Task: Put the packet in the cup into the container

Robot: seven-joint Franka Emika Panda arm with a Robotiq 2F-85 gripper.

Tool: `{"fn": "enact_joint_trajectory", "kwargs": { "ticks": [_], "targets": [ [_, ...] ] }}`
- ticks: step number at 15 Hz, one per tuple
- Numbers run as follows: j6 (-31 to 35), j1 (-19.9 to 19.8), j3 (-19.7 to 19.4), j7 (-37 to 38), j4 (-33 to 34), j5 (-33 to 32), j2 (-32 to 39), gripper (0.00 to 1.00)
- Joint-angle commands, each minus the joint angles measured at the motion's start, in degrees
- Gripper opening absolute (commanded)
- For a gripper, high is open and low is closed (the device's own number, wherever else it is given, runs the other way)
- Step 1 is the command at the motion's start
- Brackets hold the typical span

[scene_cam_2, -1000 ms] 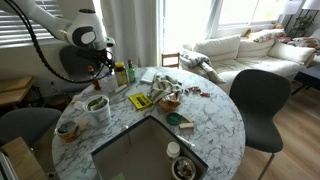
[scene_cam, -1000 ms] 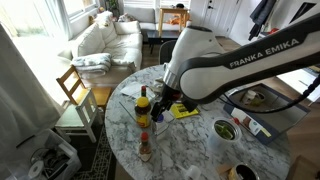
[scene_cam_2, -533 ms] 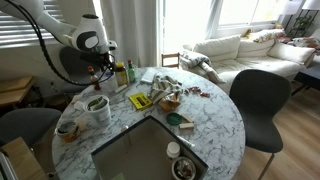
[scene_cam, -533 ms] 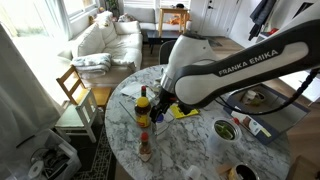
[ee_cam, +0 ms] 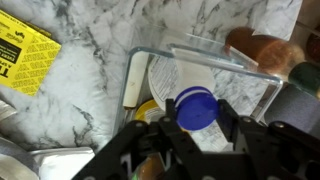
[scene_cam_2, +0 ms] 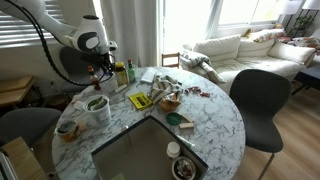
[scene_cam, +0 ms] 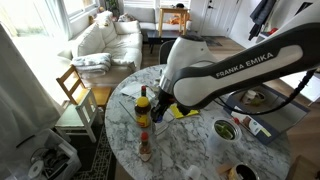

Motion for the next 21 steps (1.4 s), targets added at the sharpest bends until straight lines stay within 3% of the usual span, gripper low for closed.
{"fn": "enact_joint_trajectory", "kwargs": {
  "ticks": [1, 12, 13, 14, 18, 21],
  "targets": [
    [-1.15, -0.41, 1.53, 0.07, 1.54, 0.53, 0.59, 0.2],
    [-1.63, -0.36, 5.27, -1.42, 4.39, 2.94, 3.42, 0.2],
    [-1.62, -0.35, 5.25, -1.28, 4.46, 2.95, 3.52, 0.7],
    [-1.65, -0.32, 5.16, -1.1, 4.55, 2.85, 3.54, 0.71],
    [-2.43, -0.07, 4.58, -0.24, 3.92, 1.56, 0.3, 0.99],
    [-4.93, -0.48, 3.76, 0.63, -0.15, 1.0, -6.33, 1.0]
  ]
}}
